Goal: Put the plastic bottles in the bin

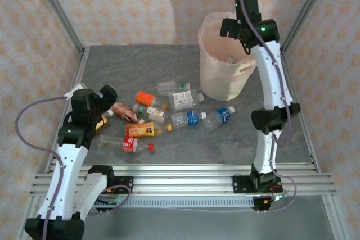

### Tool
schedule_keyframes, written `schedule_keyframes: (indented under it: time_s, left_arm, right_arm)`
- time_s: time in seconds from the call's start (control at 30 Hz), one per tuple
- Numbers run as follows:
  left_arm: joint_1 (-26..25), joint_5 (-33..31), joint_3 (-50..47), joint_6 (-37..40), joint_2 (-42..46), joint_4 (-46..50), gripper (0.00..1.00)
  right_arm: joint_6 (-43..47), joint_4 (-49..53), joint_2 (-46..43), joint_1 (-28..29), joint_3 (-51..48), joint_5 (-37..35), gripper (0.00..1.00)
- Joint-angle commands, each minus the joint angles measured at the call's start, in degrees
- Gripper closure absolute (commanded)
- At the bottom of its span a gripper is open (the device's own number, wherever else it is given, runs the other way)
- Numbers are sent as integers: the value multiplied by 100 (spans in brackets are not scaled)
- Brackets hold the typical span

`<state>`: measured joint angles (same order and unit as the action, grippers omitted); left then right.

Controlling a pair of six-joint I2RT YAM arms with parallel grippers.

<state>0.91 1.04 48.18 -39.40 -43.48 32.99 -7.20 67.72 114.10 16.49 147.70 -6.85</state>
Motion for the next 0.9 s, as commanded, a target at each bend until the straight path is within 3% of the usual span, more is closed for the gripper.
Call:
schedule_keyframes:
  time_s: [0.0,0.33,0.47,0.63,0.87]
  left_arm:
    - [35,-43,14,29,120,28,0]
    - [37,80,-106,36,81,-227,0]
    - [33,107,-112,37,-14,-326,0]
    - [32,185,-168,-23,-105,-464,0]
    - [37,327,-275,-86,-116,-618,0]
  right_arm:
    - [-374,5,-771,182,-647,-137,1]
    - [-1742,-2182,-4395,825,-5704,-961,1]
    - [-2485,-2216,-5498,1147,-7071,-1302,1]
    - [-3377,-1921,-6133,1594,-8341,-1474,1]
    - [-4182,-2618,-5930,1933,-9704,-920,1]
